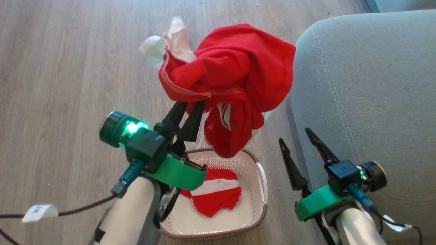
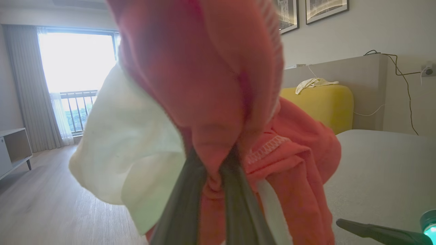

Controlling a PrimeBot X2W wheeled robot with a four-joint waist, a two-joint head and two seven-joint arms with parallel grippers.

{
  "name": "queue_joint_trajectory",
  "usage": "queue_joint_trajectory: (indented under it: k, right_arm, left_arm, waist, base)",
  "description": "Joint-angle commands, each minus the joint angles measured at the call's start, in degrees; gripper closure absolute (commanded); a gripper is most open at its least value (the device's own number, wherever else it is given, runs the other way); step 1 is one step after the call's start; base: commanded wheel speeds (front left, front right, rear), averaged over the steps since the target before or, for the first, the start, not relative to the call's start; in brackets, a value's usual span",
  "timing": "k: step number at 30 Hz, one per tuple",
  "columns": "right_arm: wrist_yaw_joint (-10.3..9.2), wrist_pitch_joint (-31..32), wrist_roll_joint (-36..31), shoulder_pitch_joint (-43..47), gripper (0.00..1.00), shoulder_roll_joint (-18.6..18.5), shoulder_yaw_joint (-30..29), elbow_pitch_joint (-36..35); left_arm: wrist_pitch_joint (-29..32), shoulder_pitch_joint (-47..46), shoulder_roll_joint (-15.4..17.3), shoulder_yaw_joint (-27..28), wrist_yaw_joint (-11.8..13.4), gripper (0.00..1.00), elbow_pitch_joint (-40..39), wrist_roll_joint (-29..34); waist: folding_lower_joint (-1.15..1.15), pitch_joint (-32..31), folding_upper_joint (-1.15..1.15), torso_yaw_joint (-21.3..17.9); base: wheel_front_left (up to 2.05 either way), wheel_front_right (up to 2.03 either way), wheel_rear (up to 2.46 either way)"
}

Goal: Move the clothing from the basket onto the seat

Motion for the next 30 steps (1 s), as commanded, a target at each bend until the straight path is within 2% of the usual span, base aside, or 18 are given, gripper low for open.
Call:
queue_joint_trajectory:
  k: [1, 7, 19, 26, 30]
  right_arm:
    - [-0.01, -0.37, 0.24, -1.34, 0.00, -0.47, 1.81, -2.08]
    - [-0.01, -0.37, 1.00, -1.17, 0.00, -0.86, 3.75, -2.78]
    - [-0.01, -0.37, 4.53, -2.64, 0.00, -7.64, 17.53, -12.51]
    - [-0.01, -0.37, 4.13, -4.58, 0.00, -7.56, 19.00, -12.59]
    - [-0.01, -0.37, 2.27, -5.91, 0.00, -6.28, 17.53, -10.33]
  left_arm:
    - [-0.28, -3.15, 0.17, 1.80, 0.29, 1.00, -1.43, -0.06]
    - [-0.28, -3.33, 0.17, 2.68, 0.19, 1.00, -0.64, 0.25]
    - [-0.28, -3.52, 0.17, 3.79, -1.02, 1.00, 2.42, 1.77]
    - [-0.28, -2.86, 0.17, 1.62, -2.71, 1.00, 4.77, 3.43]
    - [-0.28, -2.64, 0.17, 0.14, -3.27, 1.00, 5.18, 3.64]
  waist:
    - [0.00, 0.07, 0.00, 0.02]
    - [0.00, 0.20, 0.00, 0.01]
    - [0.00, 0.23, 0.00, -0.16]
    - [0.00, -0.37, 0.00, 0.22]
    - [0.00, -0.66, 0.00, 0.61]
  base:
    - [0.00, 0.00, 0.00]
    - [0.00, 0.00, 0.00]
    - [0.00, 0.00, 0.00]
    - [0.00, 0.00, 0.00]
    - [0.00, 0.00, 0.00]
